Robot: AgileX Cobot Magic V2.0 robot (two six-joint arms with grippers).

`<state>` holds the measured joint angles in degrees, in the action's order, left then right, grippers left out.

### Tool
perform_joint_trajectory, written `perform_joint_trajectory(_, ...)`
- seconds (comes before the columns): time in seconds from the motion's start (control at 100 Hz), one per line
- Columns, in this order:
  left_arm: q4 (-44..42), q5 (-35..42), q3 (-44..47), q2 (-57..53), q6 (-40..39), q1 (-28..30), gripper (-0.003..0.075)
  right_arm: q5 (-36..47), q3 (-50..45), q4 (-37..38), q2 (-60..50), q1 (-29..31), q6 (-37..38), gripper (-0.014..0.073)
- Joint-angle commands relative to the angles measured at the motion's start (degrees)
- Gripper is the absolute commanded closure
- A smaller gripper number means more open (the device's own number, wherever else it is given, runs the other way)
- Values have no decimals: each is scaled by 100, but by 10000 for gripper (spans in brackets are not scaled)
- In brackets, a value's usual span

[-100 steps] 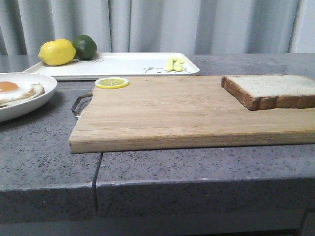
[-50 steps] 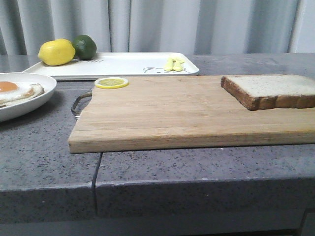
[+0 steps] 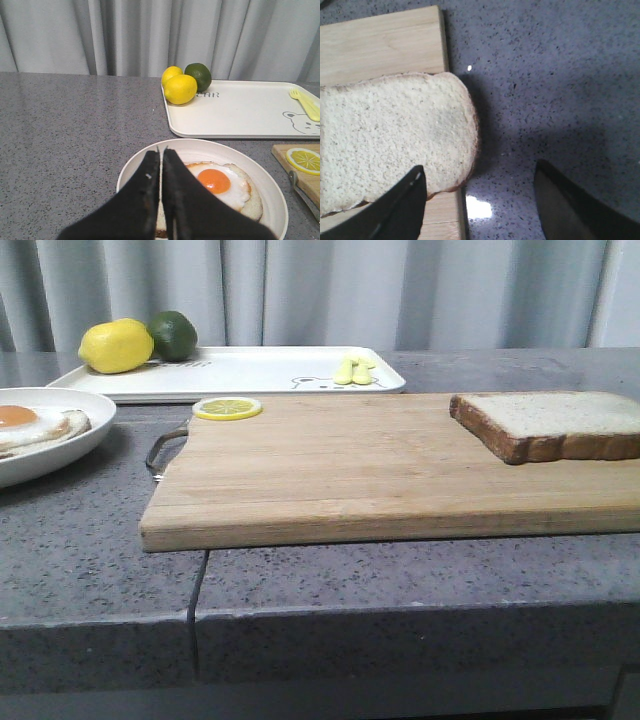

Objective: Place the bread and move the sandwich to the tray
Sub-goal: 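Grasp the white bread slice edge with the right gripper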

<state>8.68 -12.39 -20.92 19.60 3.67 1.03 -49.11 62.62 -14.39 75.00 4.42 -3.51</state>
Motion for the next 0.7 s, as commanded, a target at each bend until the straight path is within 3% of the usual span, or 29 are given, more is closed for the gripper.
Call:
perform_joint_trajectory(0.0, 54, 400, -211, 88, -19, -15, 740, -255, 449, -775, 223, 318, -663, 121)
perform_joint_trajectory(0.18, 54, 400, -211, 88, -19, -15, 740, -749, 670, -2335, 893, 958, -1726, 121)
perform_joint_trajectory(0.69, 54, 400, -211, 88, -19, -15, 740, -890, 824, -3098, 1810, 1010, -2249, 121)
